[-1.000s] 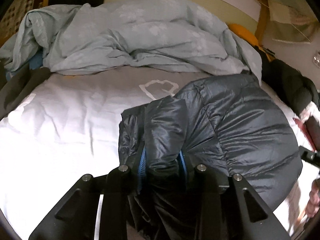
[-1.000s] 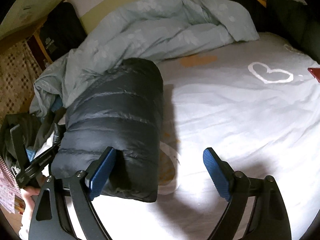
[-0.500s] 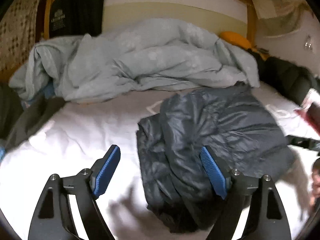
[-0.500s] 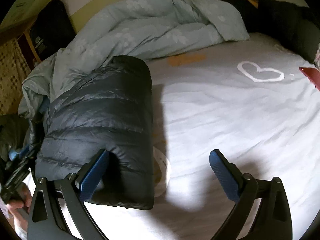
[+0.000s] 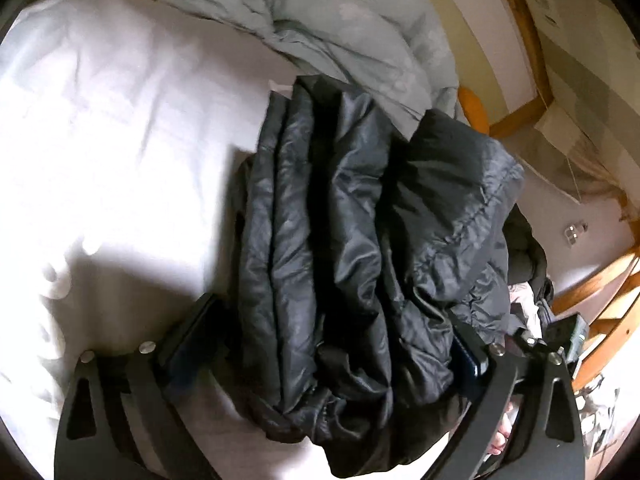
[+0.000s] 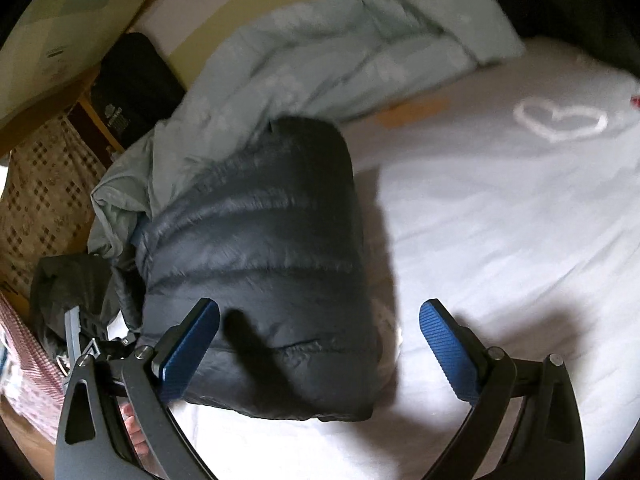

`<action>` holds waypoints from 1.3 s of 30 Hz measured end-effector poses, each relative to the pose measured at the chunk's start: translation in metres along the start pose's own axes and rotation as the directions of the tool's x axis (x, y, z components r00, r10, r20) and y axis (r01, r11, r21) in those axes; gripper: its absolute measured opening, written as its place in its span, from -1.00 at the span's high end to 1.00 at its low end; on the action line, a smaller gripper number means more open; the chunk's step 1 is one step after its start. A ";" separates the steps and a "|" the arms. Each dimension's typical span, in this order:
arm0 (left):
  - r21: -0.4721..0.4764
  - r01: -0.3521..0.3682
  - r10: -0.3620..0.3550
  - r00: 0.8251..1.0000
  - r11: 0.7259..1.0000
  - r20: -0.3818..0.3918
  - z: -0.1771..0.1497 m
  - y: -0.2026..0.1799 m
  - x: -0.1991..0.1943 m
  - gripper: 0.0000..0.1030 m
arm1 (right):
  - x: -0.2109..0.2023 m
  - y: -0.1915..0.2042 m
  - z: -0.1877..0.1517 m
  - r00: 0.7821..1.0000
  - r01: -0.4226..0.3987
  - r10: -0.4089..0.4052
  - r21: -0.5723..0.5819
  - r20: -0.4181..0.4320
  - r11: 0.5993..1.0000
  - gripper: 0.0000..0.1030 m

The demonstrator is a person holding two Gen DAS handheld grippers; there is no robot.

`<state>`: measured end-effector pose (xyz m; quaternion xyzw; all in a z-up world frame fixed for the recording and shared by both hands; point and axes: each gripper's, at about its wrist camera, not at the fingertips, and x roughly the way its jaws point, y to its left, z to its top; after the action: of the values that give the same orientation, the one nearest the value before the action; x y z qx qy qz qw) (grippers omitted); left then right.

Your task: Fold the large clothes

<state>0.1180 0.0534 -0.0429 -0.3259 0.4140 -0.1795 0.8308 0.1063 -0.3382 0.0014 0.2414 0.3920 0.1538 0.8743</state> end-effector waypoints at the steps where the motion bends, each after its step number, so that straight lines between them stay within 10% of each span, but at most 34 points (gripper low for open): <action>1: 0.002 0.007 -0.007 1.000 1.000 0.004 -0.002 -0.002 0.002 -0.92 | 0.008 -0.003 -0.001 0.999 -0.039 0.040 0.035 -0.032 0.999 -0.96; 4: 0.001 0.036 -0.036 0.999 0.999 0.032 -0.003 -0.005 0.002 -0.59 | 0.040 -0.023 -0.013 0.948 -0.234 0.284 0.284 -0.147 0.930 -0.99; 11: 0.169 -0.020 0.000 0.993 0.985 0.121 -0.010 -0.041 -0.012 0.21 | 0.014 0.006 -0.014 0.990 -0.136 0.140 0.101 -0.035 0.986 -0.03; 19: 0.314 0.074 -0.109 0.989 0.947 0.097 -0.006 -0.123 0.026 0.26 | -0.096 0.025 0.008 0.964 0.092 -0.072 -0.068 0.254 0.993 0.21; 24: 0.453 0.164 -0.220 0.973 0.876 0.073 -0.014 -0.211 0.080 0.27 | -0.161 -0.012 0.033 0.870 0.310 -0.264 -0.047 0.417 0.949 0.21; 31: 0.586 0.193 -0.239 0.971 0.787 0.002 -0.042 -0.305 0.175 0.26 | -0.194 -0.100 0.054 0.737 0.530 -0.551 0.171 0.391 0.830 0.17; 39: 0.638 0.085 -0.119 0.993 0.765 0.011 -0.062 -0.316 0.219 -0.01 | -0.170 -0.154 0.063 0.767 0.557 -0.620 0.310 0.166 0.771 -0.03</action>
<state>0.1885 -0.3242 0.0229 -0.0523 0.2893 -0.3454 0.8912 0.0571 -0.5634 0.0580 0.2279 0.3463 -0.2121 0.8850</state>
